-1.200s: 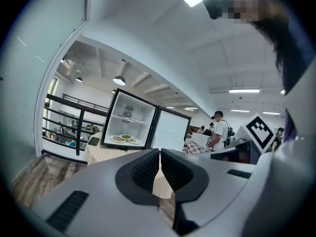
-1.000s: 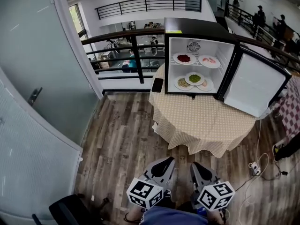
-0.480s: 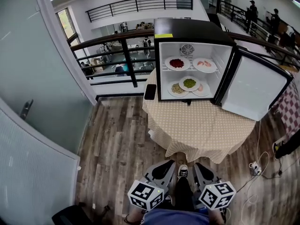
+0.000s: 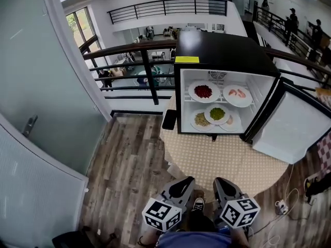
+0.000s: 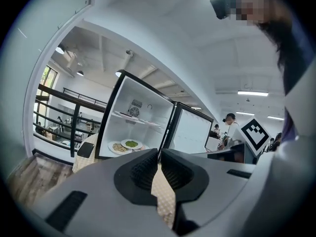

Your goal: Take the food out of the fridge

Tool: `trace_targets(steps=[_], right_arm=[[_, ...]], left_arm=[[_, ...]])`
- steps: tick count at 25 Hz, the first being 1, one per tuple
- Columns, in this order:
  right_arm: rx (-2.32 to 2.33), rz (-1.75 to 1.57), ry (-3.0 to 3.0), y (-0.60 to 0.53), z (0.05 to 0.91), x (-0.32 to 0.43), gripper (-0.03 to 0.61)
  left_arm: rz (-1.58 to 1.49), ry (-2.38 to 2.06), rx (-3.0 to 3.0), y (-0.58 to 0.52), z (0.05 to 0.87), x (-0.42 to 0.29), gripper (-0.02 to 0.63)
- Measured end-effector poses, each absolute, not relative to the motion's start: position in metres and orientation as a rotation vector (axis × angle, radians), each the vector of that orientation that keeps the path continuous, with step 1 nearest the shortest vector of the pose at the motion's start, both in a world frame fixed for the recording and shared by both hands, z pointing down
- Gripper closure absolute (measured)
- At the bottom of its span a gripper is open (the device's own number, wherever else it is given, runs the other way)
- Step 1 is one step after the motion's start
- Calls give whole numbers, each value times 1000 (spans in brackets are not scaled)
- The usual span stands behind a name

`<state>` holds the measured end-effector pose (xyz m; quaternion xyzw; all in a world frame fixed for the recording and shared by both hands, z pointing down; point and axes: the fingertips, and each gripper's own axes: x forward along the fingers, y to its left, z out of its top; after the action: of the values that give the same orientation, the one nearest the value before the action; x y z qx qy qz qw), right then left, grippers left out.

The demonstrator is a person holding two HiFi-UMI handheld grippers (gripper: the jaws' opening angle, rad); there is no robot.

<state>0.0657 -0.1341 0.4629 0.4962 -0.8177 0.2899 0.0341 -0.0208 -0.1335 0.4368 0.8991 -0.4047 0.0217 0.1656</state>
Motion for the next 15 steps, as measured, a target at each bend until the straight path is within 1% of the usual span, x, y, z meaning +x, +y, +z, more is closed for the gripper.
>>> trace_targets(steps=[8, 15], right_arm=[[1446, 950, -2517, -226, 472, 86, 558], [1371, 998, -2516, -269, 486, 93, 558]], left_arm=[[62, -1227, 2529, -215, 437, 0, 594], [95, -1266, 2500, -250, 449, 11, 594]])
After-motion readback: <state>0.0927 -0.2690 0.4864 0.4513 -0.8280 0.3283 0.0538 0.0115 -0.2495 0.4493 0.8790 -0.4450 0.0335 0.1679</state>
